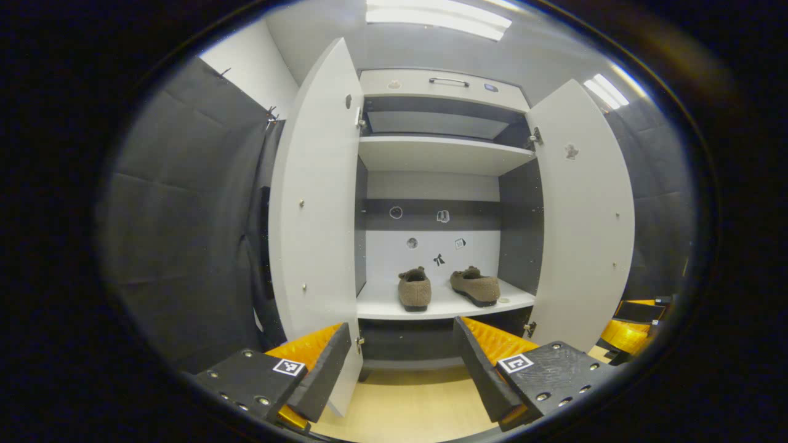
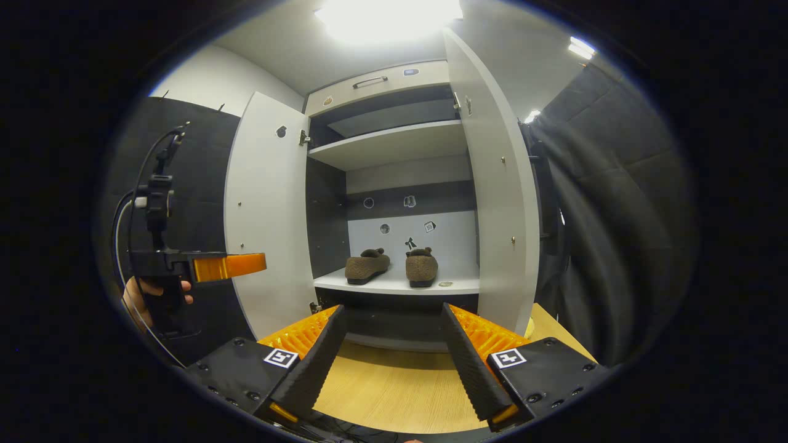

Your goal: Grab one shoe with the right hand and put it into the shoe cabinet, grab the other shoe with the left hand and put it into the shoe cabinet; then close the right door with the right hand and the left door with the left hand.

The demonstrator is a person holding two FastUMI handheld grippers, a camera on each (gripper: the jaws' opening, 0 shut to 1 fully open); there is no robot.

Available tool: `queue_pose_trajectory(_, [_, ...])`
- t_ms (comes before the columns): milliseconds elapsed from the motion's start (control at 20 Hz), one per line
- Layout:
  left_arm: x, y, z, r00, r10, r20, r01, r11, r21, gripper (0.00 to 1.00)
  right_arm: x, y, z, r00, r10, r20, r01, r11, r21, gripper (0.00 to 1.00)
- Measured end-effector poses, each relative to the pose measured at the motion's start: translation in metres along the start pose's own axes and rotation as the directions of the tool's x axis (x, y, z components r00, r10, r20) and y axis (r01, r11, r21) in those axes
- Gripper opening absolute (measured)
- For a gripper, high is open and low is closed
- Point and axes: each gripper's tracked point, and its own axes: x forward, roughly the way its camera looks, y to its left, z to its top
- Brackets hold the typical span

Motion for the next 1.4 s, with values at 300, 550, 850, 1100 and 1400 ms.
queue_pose_trajectory(300, [-0.024,0.020,-0.008,1.000,0.029,0.001,-0.030,0.999,0.035,1.00,-0.019,-0.032,0.025,0.998,-0.056,-0.001,0.055,0.998,-0.036,0.98])
queue_pose_trajectory(550, [-0.032,0.038,-0.011,0.998,0.063,-0.003,-0.063,0.997,0.035,1.00,-0.034,-0.089,0.051,0.984,-0.176,0.008,0.176,0.983,-0.057,0.96])
queue_pose_trajectory(850, [-0.039,0.059,-0.007,0.995,0.101,0.013,-0.101,0.994,0.037,1.00,-0.040,-0.163,0.083,0.925,-0.378,0.047,0.381,0.921,-0.077,0.98])
queue_pose_trajectory(1100, [-0.047,0.084,-0.008,0.989,0.145,0.014,-0.145,0.989,0.020,1.00,-0.027,-0.213,0.111,0.828,-0.550,0.111,0.558,0.826,-0.074,0.96])
queue_pose_trajectory(1400, [-0.063,0.121,-0.013,0.976,0.217,0.004,-0.217,0.976,0.004,1.00,0.009,-0.223,0.117,0.810,-0.577,0.105,0.586,0.805,-0.093,0.96])
